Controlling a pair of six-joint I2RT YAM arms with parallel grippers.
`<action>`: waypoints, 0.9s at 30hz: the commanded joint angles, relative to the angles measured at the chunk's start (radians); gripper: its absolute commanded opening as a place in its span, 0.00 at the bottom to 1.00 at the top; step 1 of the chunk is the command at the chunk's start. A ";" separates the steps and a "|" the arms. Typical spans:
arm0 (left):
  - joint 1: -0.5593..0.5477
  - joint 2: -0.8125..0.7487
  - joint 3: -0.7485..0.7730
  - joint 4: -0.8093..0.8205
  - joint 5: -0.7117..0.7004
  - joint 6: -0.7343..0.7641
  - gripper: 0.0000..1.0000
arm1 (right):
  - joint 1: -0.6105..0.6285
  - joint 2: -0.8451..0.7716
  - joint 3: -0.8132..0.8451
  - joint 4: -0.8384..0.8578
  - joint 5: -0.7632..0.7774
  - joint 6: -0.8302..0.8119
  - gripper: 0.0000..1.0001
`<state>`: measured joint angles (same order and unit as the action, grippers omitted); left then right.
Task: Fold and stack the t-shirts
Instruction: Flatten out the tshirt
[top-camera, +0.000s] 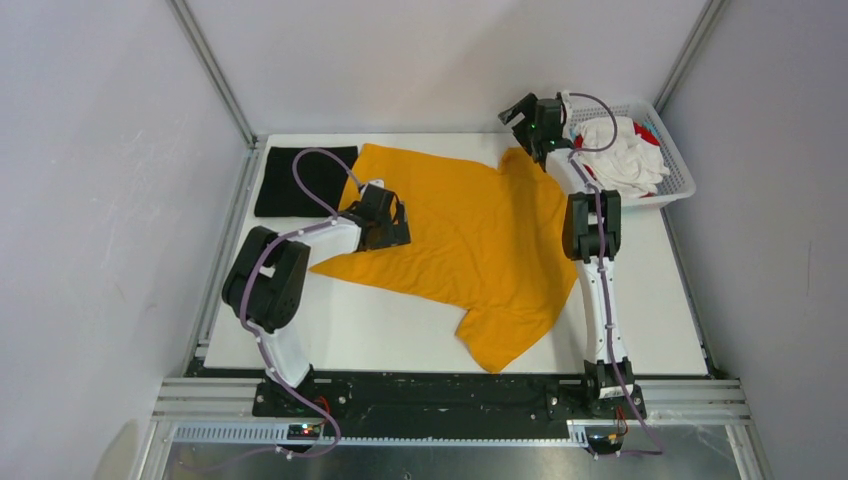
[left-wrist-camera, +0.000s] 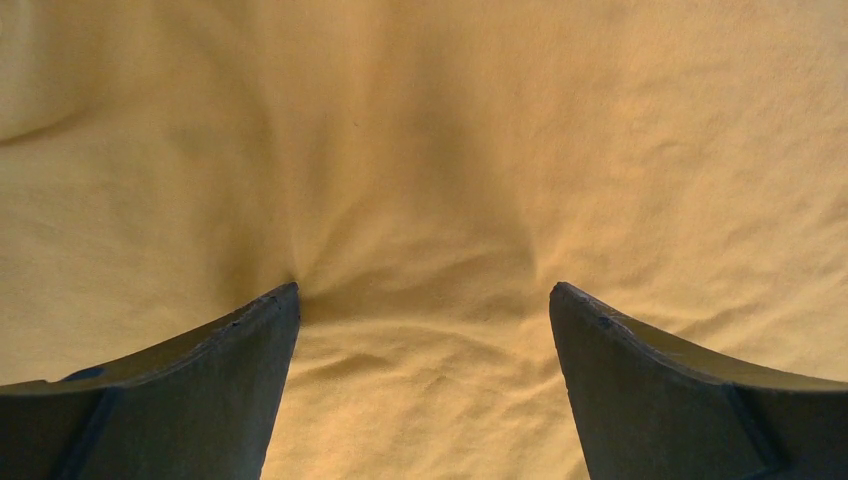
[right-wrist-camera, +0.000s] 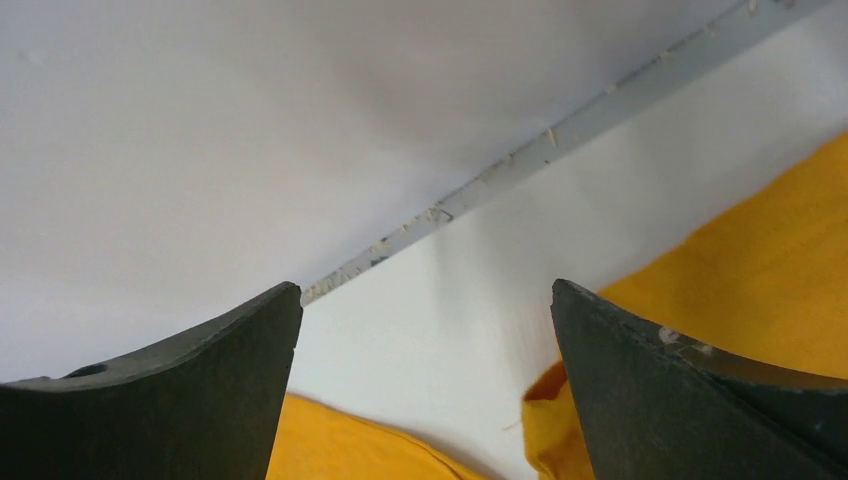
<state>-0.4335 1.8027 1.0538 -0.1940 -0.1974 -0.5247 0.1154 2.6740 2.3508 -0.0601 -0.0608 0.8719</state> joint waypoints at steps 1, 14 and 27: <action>0.002 -0.037 -0.029 -0.039 0.018 -0.015 1.00 | 0.014 -0.047 0.057 0.030 0.046 -0.037 0.99; 0.004 -0.195 -0.021 -0.039 -0.035 -0.013 1.00 | 0.109 -0.817 -0.875 -0.157 0.123 -0.352 0.99; 0.126 -0.076 -0.052 -0.038 0.083 -0.136 1.00 | 0.309 -1.042 -1.336 -0.278 0.226 -0.250 0.99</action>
<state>-0.3077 1.6958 0.9997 -0.2348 -0.1749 -0.6117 0.3882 1.6550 1.0515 -0.3210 0.1196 0.5873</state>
